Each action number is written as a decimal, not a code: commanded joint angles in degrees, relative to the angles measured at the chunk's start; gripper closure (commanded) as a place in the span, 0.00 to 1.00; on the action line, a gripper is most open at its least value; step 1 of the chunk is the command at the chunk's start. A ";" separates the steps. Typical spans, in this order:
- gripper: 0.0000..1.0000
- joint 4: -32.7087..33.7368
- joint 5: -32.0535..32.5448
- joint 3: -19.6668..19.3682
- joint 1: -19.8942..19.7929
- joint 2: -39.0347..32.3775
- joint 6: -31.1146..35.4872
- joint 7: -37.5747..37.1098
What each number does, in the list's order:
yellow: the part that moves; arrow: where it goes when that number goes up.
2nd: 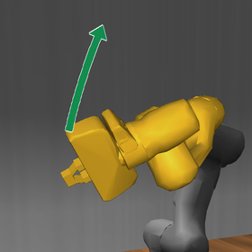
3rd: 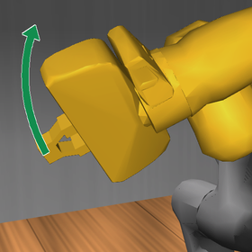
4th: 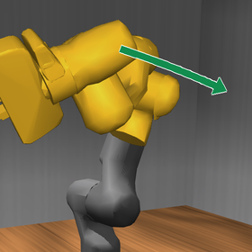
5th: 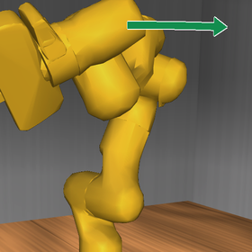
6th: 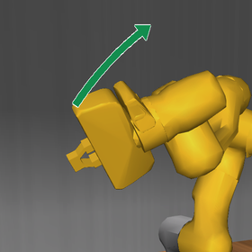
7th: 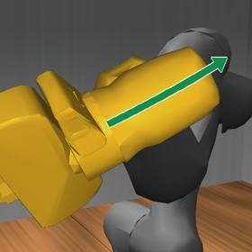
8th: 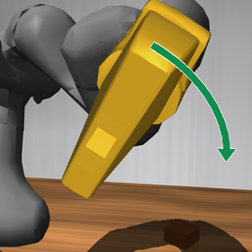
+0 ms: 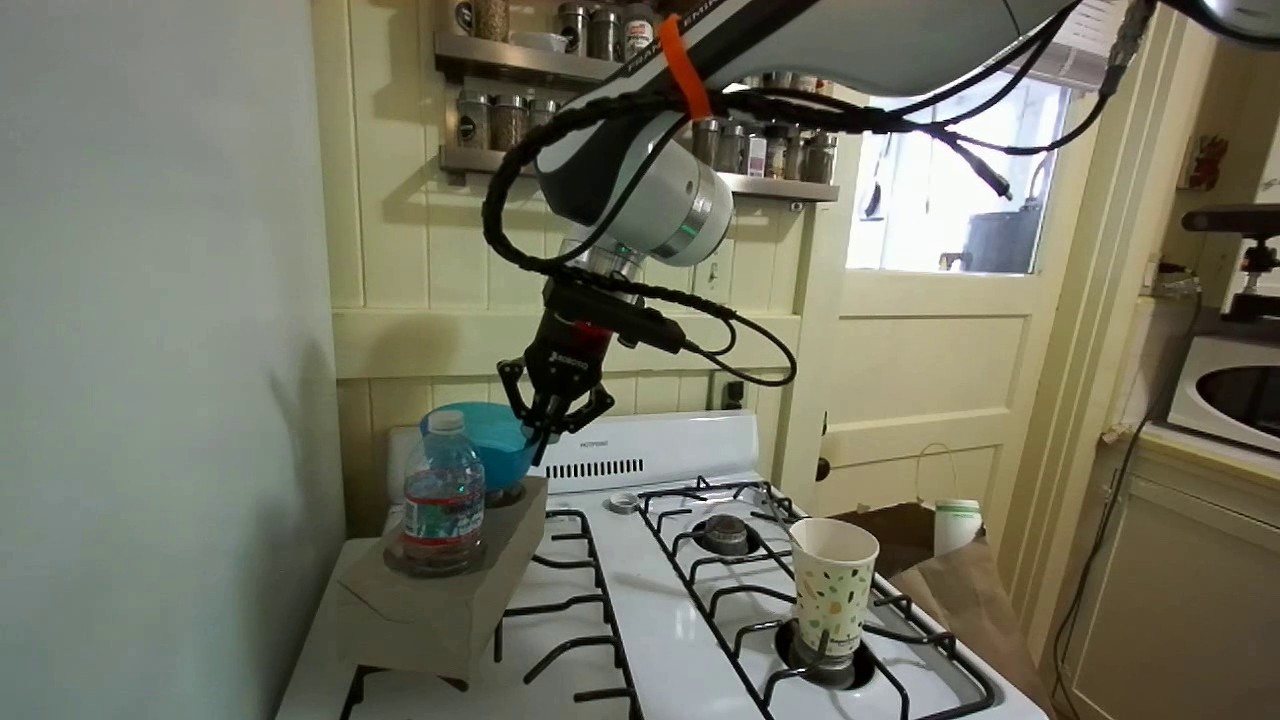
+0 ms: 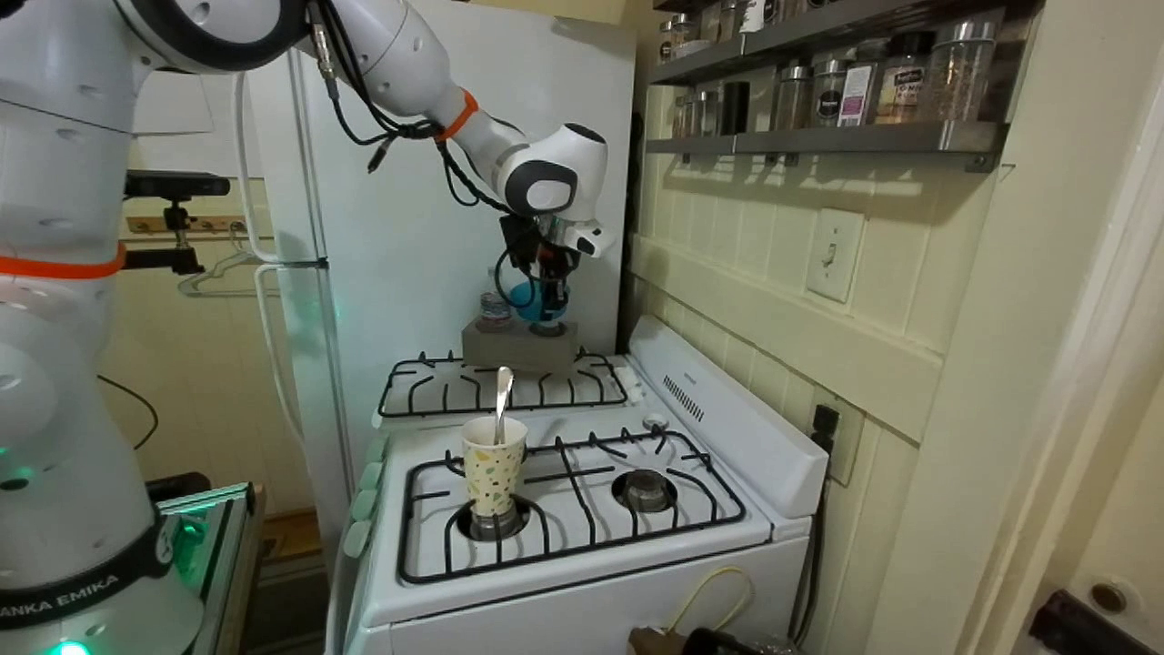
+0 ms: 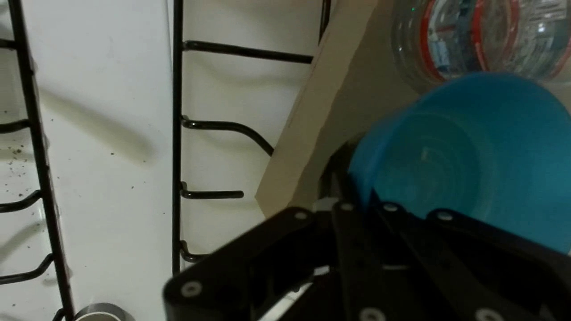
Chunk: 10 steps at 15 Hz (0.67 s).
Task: Put the blue bowl on the box on the left
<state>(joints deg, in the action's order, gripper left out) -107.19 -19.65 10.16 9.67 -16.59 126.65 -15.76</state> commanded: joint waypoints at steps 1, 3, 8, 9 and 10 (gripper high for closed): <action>0.99 -1.04 0.38 -0.57 0.38 1.27 -1.89 -1.32; 0.99 -0.54 0.63 -0.48 0.59 0.70 -2.51 -1.33; 0.99 -0.12 1.44 -0.55 1.26 -0.04 -2.98 -2.43; 0.99 -0.20 1.91 -0.72 1.42 -0.06 -2.82 -3.12; 0.99 -0.17 2.04 -0.74 1.46 -0.12 -2.87 -3.31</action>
<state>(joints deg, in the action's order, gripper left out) -107.19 -19.02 10.01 10.31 -16.90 125.41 -17.05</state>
